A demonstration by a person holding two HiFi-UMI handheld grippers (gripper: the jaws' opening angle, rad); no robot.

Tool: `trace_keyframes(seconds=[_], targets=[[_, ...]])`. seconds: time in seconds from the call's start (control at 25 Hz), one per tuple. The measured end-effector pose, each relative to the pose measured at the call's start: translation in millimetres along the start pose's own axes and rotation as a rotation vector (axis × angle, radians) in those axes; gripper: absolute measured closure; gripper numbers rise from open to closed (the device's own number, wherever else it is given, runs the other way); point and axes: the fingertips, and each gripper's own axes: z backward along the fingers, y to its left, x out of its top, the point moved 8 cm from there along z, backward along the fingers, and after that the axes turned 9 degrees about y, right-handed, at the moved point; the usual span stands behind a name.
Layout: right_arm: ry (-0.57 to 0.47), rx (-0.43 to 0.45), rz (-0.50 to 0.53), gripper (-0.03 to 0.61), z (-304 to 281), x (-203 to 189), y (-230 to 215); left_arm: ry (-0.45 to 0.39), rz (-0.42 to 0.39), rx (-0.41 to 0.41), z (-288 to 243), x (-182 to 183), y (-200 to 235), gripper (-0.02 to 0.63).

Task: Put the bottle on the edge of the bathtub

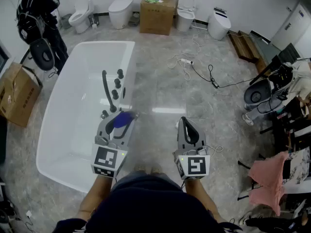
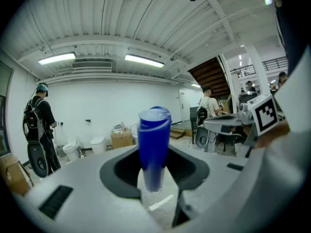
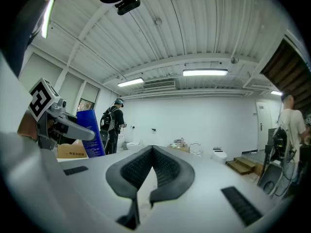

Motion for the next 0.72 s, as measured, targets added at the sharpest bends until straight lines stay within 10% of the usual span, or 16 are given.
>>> trace_keyframes(seconds=[0.72], targets=[[0.002, -0.044, -0.046, 0.561, -98.5, -12.7, -31.4, -0.002, -0.016, -0.058, -96.8, 3.7, 49.0, 0.463]])
